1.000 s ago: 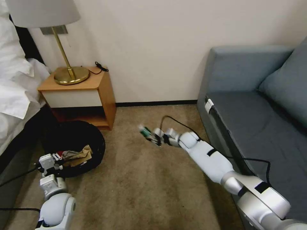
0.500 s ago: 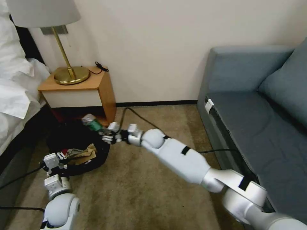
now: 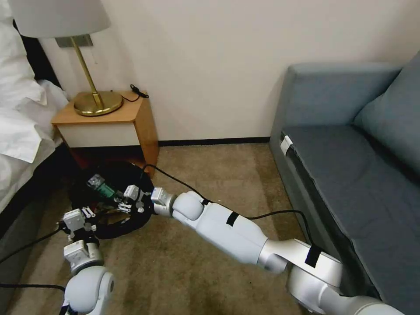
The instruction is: Pick up the trash bin, then pick up the garbage on the floor and place it into the trash bin.
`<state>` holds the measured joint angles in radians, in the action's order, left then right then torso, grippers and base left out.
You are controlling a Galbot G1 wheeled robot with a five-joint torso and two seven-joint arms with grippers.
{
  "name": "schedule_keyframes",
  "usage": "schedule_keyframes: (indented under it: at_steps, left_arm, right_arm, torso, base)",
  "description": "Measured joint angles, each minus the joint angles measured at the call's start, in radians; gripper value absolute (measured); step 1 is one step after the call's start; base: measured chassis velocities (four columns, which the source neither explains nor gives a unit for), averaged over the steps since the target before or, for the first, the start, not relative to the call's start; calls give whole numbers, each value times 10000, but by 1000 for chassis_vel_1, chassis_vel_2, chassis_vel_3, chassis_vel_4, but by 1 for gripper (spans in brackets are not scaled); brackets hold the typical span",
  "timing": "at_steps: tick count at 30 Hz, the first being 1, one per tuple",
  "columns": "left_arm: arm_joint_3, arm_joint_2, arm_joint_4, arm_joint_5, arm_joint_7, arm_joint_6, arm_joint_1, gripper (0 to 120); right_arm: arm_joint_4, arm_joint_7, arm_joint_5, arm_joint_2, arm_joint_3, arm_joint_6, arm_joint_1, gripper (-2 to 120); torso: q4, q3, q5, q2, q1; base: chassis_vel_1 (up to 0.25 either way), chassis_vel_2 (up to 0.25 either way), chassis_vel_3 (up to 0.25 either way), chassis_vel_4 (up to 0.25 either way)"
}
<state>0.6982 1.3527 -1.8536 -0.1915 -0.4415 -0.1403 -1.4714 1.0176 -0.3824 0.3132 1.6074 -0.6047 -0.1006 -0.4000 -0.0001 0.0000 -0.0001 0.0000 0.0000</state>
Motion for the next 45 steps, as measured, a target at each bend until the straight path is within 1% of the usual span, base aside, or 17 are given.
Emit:
schedule_keyframes:
  at_steps: [2, 3, 6, 9, 11, 13, 18, 24, 27, 29, 31, 34, 35, 37, 40, 42, 45]
  left_arm:
    - [-44, 33, 66, 0, 1, -2, 52, 7]
    - [-44, 33, 66, 0, 1, -2, 52, 7]
    - [-82, 65, 124, -8, 22, -2, 120, 7]
    - [-81, 66, 130, -18, 35, -2, 135, 7]
    - [-44, 66, 157, -48, 45, -2, 152, 7]
    - [-27, 66, 168, -55, 44, -3, 151, 7]
    - [8, 110, 232, -60, 45, -70, 114, 7]
    - [46, 181, 249, -261, 31, -118, 85, 7]
    - [122, 268, 132, -1034, -79, -38, 141, 7]
    - [138, 288, 127, -1146, -93, -35, 154, 7]
    - [216, 412, 82, -1954, -199, -34, 223, 7]
    - [223, 717, -207, -3572, -710, 296, 365, 7]
    - [223, 717, -207, -3572, -710, 296, 365, 7]
    - [238, 958, -242, -4539, -1220, 627, 558, 7]
    - [275, 1057, -44, -4922, -1464, 739, 727, 7]
    - [311, 1096, 84, -5393, -1826, 1119, 919, 7]
    - [342, 1097, 179, -5607, -2187, 1470, 1069, 7]
  right_arm:
    - [-9, 10, -12, 1, 3, -7, -14, 39]
    - [-9, 10, -12, 1, 3, -7, -14, 39]
    - [-28, 9, -26, 3, 64, -3, -13, 54]
    - [-43, 12, -40, 3, 86, 4, -12, 59]
    - [-84, 35, -79, 6, 174, 5, -17, 71]
    - [-85, 60, -80, 6, 207, 5, -36, 75]
    - [-103, 159, -158, 52, 376, -4, -182, 97]
    - [197, 383, -130, -14, 907, -37, -317, 100]
    - [721, 571, 172, -212, 1790, -28, -473, 100]
    - [811, 589, 233, -248, 1925, -24, -496, 100]
    - [1452, 709, 783, -570, 2628, 54, -680, 100]
    - [2335, 794, 1385, -1165, 3323, 236, -934, 100]
    - [2335, 794, 1385, -1165, 3323, 236, -934, 100]
    - [2655, 786, 1483, -1553, 3681, 310, -1114, 100]
    - [2830, 738, 1514, -1827, 3932, 330, -1304, 100]
    - [3152, 718, 1642, -2055, 4124, 415, -1566, 100]
    - [3435, 717, 1723, -2171, 4196, 520, -1742, 100]
  torso:
    - [0, 0, 1, 0, 0]
    - [0, 0, 1, 0, 0]
    - [0, 0, 0, 0, 0]
    - [0, 0, 0, 0, 0]
    - [0, 1, 0, 0, 0]
    - [0, 0, 1, 0, 0]
    - [1, 0, 1, 0, 0]
    - [2, 0, 1, 0, 0]
    - [2, 0, 2, 0, 0]
    - [2, 0, 2, 0, 0]
    - [0, 1, 3, -1, 0]
    - [1, 0, 4, 0, 0]
    - [1, 0, 4, 0, 0]
    - [-2, 0, 5, 0, -1]
    - [-4, 0, 4, 0, 0]
    - [-2, 1, 4, 0, 0]
    - [0, 0, 5, 0, 0]
  base:
    - [0, 0, 0, 0]
    - [0, 0, 0, 0]
    - [0, 0, 0, 0]
    - [0, 0, 0, 0]
    - [0, 0, 0, 0]
    - [0, 0, 0, 0]
    - [0, 0, 0, 0]
    - [0, 0, 0, 0]
    - [0, 0, 0, 0]
    - [0, 0, 0, 0]
    - [0, 0, 0, 0]
    - [0, 0, 0, 0]
    - [0, 0, 0, 0]
    - [0, 0, 0, 0]
    - [0, 0, 0, 0]
    - [0, 0, 0, 0]
    - [0, 0, 0, 0]
